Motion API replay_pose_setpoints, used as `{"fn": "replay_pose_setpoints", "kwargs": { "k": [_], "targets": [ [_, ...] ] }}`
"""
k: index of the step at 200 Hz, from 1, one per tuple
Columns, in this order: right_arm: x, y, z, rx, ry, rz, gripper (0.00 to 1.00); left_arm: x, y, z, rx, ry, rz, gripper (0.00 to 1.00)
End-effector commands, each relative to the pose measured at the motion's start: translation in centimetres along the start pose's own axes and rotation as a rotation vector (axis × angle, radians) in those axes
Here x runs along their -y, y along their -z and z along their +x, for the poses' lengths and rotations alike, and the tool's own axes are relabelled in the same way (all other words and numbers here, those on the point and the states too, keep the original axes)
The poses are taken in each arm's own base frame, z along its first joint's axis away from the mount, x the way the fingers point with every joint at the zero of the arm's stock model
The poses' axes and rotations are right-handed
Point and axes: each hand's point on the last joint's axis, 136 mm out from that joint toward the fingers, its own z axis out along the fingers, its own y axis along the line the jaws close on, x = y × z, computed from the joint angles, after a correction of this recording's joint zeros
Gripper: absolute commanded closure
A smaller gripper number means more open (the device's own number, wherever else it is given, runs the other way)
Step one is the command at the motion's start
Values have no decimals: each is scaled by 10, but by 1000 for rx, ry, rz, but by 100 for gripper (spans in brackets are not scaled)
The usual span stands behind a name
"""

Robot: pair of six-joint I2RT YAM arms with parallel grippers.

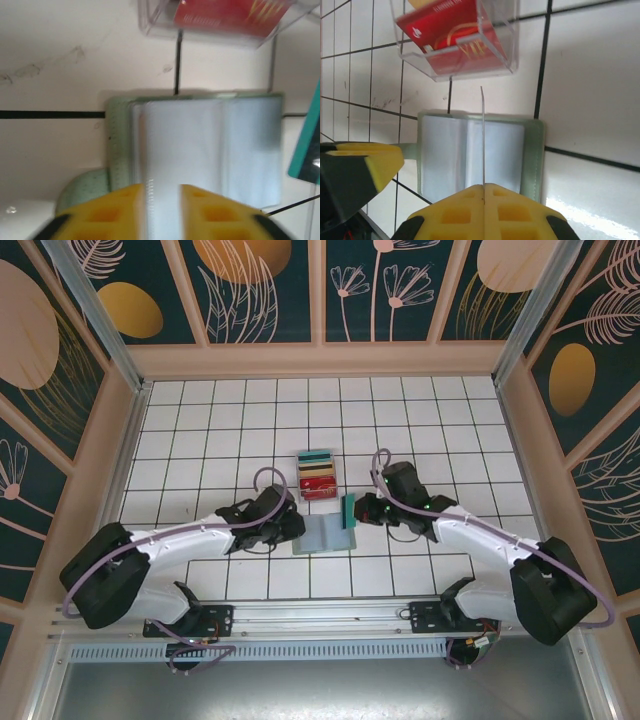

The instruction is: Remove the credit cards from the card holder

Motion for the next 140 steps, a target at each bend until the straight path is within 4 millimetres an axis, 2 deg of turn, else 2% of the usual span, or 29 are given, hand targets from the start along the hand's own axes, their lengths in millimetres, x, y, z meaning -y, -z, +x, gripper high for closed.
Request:
{"fn": "replay_pose_setpoints", "kwargs": {
  "k": [1, 10, 18, 33, 37, 40, 54, 68, 105, 140],
  "targets": [
    [-8, 10, -23, 33, 150, 54, 100, 17, 22, -23, 79, -3, 18, 57],
    [-14, 13, -35, 58, 214, 64, 100, 21, 29, -30, 109, 1, 22, 52],
    [-22, 17, -45, 81, 279, 69, 100, 23, 36, -36, 138, 6, 25, 42],
    [-38, 23, -64, 131, 410, 75, 100, 23, 49, -45, 193, 19, 20, 17],
    [-41, 24, -67, 141, 447, 79, 100, 22, 52, -48, 208, 26, 16, 5],
    [-44, 25, -71, 150, 477, 81, 100, 21, 56, -50, 222, 31, 12, 2],
    [-59, 27, -84, 176, 620, 90, 100, 15, 67, -57, 275, 53, -9, 1],
    [-65, 24, -92, 175, 776, 119, 100, 10, 81, -65, 335, 70, -15, 1],
    [-63, 7, -115, 101, 1151, 287, 100, -4, 111, -78, 476, 97, -11, 2],
    [-68, -12, -125, 52, 1437, 417, 100, -17, 124, -83, 564, 116, -5, 2]
  ]
}}
